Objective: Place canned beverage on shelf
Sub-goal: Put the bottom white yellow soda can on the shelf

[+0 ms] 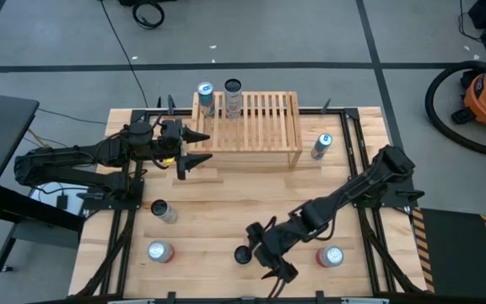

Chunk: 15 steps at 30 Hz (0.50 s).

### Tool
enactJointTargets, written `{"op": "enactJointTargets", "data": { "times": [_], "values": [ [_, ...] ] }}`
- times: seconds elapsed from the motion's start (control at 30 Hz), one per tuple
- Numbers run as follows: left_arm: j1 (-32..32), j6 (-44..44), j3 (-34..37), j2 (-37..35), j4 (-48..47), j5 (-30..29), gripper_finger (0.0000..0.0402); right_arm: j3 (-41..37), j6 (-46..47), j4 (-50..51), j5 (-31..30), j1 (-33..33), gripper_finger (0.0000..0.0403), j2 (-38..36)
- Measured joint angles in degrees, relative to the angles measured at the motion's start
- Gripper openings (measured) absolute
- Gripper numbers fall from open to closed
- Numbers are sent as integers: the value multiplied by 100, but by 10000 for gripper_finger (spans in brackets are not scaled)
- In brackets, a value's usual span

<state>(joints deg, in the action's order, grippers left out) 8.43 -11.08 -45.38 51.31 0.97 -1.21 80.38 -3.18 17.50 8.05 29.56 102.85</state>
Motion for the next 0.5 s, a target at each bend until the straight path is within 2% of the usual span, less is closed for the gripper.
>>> {"op": "enactJointTargets", "data": {
  "times": [0.2,0.4,0.5],
  "values": [
    [-1,-152,-1,0,0,0,318,0,-928,-16,207,-50,380,-83],
    [0,-134,-1,0,-2,0,318,0,-1351,-89,1508,-411,380,-193],
    [2,-130,1,0,-7,0,318,0,-1385,-227,1748,-655,378,-186]
  ]
}}
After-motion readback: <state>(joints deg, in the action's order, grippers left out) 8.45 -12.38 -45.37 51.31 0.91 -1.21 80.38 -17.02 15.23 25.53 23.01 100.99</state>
